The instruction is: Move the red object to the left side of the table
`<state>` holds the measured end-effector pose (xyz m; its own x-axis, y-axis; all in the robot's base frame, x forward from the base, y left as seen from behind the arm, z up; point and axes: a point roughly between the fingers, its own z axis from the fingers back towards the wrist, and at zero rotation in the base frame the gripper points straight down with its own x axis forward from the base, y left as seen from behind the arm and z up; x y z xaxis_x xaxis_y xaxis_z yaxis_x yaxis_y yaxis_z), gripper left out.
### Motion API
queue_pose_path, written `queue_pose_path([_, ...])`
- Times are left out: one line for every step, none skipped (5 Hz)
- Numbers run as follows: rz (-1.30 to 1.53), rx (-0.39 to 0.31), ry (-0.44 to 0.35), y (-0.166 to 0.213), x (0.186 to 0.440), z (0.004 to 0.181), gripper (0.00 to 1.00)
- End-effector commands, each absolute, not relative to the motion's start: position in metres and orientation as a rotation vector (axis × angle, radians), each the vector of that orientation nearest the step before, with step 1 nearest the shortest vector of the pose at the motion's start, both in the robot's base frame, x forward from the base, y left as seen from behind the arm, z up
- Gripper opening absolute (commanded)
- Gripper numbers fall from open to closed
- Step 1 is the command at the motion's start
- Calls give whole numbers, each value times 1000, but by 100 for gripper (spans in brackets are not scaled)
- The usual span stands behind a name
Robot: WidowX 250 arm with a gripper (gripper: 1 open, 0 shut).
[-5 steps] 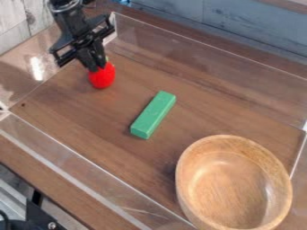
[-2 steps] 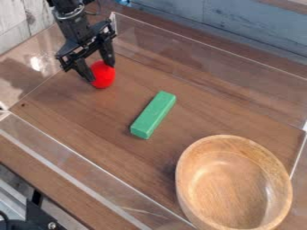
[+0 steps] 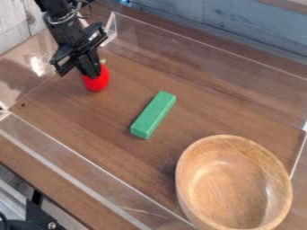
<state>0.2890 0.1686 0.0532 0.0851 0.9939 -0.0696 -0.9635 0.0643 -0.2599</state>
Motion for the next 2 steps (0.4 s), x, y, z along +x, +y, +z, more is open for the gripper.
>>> queue_pose_path([1470,-271,-209,167,301,67,100])
queue_pose_path([1469,-269,-218,163,308,63,100])
